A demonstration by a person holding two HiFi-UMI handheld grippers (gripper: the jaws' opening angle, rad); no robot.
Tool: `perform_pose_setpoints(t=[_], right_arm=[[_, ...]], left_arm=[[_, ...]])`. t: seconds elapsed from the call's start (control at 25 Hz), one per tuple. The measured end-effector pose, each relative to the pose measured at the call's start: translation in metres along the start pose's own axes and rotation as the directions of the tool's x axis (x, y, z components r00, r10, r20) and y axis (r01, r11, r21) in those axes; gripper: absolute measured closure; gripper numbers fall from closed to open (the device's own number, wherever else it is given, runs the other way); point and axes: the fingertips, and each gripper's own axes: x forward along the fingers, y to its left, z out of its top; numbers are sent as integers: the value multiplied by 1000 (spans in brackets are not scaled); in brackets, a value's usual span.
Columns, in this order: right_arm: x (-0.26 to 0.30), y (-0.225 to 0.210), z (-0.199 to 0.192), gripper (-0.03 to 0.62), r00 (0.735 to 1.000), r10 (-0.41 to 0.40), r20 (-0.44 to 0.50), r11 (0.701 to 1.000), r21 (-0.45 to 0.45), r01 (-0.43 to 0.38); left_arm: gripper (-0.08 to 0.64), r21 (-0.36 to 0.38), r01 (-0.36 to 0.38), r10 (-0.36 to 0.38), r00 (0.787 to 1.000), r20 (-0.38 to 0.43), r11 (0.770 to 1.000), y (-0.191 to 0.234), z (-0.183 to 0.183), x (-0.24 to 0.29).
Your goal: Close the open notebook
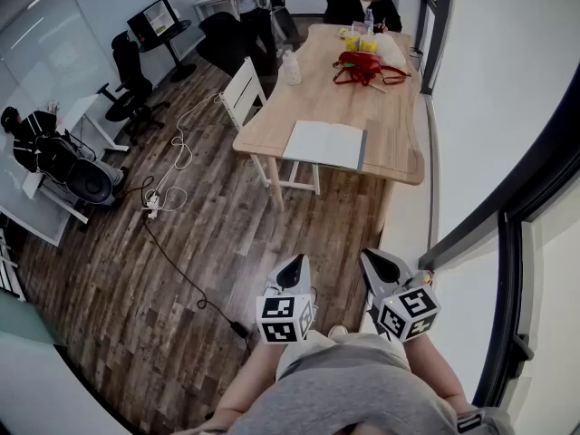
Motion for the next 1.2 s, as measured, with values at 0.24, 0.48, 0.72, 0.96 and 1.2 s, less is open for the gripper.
perform_pose_setpoints(t=[0.24, 0.48, 0.72, 0.96, 1.2], right_arm=[[-6, 12, -4, 592, 1000, 4, 5, 1000, 2, -4], [-7, 16, -6, 592, 1000, 16, -4, 1000, -11, -16], [-7, 10, -7, 592, 1000, 28, -6, 1000, 6, -28], [-6, 0, -9, 591, 1000, 21, -17, 1000, 22, -21], [-4, -6, -12, 589, 999, 18, -29, 1000, 11, -18]], left_arm=[[555, 12, 0, 0, 1000, -1, 1000, 2, -5, -13], [555, -3, 0, 0, 1000, -5, 1000, 2, -8, -17], [555, -20, -19, 19, 1000, 7, 1000, 4, -5, -12], [555, -22, -23, 24, 1000, 15, 999, -2, -2, -7], [555, -32, -35, 36, 999, 9, 999, -4, -7, -1]])
